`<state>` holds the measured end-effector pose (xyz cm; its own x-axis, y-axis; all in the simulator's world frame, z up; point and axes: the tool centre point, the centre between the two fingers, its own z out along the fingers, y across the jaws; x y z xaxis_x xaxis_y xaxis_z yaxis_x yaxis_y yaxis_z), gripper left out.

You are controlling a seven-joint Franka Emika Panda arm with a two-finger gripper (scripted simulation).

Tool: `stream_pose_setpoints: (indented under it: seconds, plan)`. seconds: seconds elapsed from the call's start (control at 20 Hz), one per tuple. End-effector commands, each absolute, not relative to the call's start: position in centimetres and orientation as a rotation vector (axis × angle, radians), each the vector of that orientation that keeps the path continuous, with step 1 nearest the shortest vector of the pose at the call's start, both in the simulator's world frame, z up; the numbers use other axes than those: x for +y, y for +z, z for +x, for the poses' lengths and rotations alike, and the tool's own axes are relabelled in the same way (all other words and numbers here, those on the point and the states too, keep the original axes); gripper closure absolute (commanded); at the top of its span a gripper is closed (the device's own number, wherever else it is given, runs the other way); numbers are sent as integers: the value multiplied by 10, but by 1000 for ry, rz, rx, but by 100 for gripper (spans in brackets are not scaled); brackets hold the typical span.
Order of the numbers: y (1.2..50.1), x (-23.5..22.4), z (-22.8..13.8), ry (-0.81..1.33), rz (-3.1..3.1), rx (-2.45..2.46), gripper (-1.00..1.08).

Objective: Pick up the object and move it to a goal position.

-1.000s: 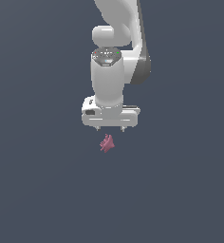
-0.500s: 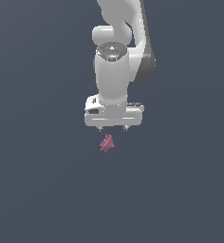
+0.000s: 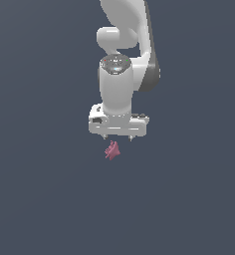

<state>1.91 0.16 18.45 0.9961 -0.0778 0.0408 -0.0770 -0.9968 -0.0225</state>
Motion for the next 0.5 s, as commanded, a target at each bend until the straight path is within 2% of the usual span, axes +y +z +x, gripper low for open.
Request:
stream_pose_setpoints:
  seconds: [0.0,0.45]
  plan:
    - [174,0,17,-55,-3115,190,-92]
    - [128,-11,8,-18,-3089,513,-92]
